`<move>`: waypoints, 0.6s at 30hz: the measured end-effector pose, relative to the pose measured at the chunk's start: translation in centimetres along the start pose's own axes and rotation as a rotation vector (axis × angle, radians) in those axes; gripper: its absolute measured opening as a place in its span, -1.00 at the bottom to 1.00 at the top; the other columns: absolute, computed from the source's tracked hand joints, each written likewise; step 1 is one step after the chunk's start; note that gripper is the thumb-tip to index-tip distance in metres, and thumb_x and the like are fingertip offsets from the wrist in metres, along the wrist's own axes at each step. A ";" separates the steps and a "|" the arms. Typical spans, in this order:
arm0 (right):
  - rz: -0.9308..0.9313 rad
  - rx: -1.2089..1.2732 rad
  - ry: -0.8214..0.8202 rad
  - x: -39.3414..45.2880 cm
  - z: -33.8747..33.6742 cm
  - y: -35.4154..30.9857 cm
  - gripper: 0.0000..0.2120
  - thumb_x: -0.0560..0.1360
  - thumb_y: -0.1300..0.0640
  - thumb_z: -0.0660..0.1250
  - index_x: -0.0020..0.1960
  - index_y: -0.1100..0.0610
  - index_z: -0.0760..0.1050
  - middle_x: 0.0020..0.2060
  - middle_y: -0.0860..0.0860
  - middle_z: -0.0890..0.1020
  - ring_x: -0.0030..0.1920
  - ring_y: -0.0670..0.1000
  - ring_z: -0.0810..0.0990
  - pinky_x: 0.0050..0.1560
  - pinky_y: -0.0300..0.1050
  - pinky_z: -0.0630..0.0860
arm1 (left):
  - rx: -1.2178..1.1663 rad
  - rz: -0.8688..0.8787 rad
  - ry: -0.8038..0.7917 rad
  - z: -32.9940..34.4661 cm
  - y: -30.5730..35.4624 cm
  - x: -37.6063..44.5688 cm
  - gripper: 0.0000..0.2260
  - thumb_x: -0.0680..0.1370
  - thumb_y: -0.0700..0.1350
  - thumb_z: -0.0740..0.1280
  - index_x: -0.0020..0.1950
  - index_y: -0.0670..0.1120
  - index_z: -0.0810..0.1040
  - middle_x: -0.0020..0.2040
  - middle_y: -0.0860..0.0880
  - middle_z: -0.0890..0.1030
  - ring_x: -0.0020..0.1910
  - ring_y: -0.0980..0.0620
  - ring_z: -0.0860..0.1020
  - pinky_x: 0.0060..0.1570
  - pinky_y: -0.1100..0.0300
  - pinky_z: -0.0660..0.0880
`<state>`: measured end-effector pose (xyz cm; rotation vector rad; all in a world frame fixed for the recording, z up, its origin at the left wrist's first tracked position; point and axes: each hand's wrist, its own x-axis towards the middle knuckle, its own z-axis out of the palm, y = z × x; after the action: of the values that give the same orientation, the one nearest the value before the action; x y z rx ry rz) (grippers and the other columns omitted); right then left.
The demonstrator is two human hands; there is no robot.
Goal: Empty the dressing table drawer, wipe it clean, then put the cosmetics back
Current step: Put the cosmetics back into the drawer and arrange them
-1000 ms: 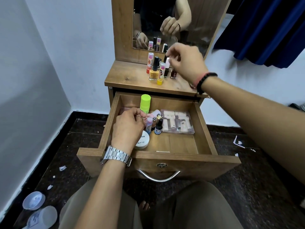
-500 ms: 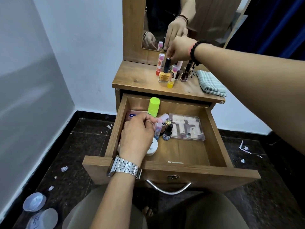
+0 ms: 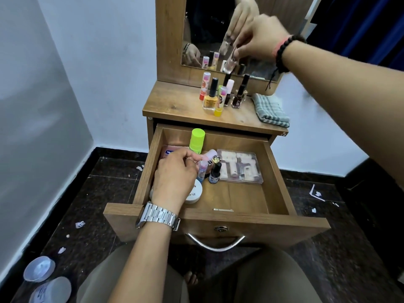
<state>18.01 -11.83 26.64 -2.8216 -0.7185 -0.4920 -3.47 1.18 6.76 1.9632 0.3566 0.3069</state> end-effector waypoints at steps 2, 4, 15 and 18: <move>-0.022 0.072 0.136 -1.7 -1.7 0.1 -0.71 0.40 -0.07 0.42 0.06 0.03 0.64 0.04 -0.04 0.64 0.09 -0.07 0.55 0.16 -0.06 0.53 | -0.003 -0.003 -0.004 -0.1 0.3 -0.1 -0.72 0.53 -0.13 0.18 -0.19 0.21 0.57 -0.26 0.03 0.66 -0.20 -0.07 0.66 -0.12 -0.10 0.59; -0.067 0.185 0.188 -4.9 -3.0 -1.0 -0.72 0.44 -0.02 0.40 0.10 0.07 0.61 0.02 -0.08 0.60 0.03 -0.14 0.53 -0.05 -0.42 0.50 | 0.016 -0.019 0.006 -0.2 0.3 0.0 -0.70 0.54 -0.17 0.17 -0.27 0.14 0.57 -0.23 0.01 0.67 -0.18 -0.09 0.65 -0.10 -0.09 0.59; -0.244 0.164 -0.341 -18.3 3.9 -4.8 -0.80 0.40 0.17 0.44 0.02 0.06 0.63 -0.15 -0.05 0.65 -0.15 -0.10 0.57 -0.10 -0.22 0.53 | 0.096 -0.044 0.047 -0.1 0.7 -0.4 -0.77 0.49 -0.15 0.17 -0.30 0.06 0.52 -0.22 0.03 0.68 -0.16 -0.07 0.65 -0.09 0.03 0.57; -0.263 0.103 -0.380 -19.3 7.1 -4.3 -0.78 0.38 0.15 0.41 0.02 0.01 0.55 -0.15 -0.09 0.65 -0.08 -0.05 0.59 0.08 -0.11 0.43 | 0.156 -0.028 0.064 -0.1 1.0 -0.6 -0.76 0.54 -0.21 0.18 -0.24 0.04 0.53 -0.18 0.03 0.68 -0.20 0.01 0.63 -0.19 0.15 0.49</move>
<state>1.80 -14.59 13.49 -2.7619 -1.1586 0.0535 -3.97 0.67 7.72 2.1030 0.4612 0.3333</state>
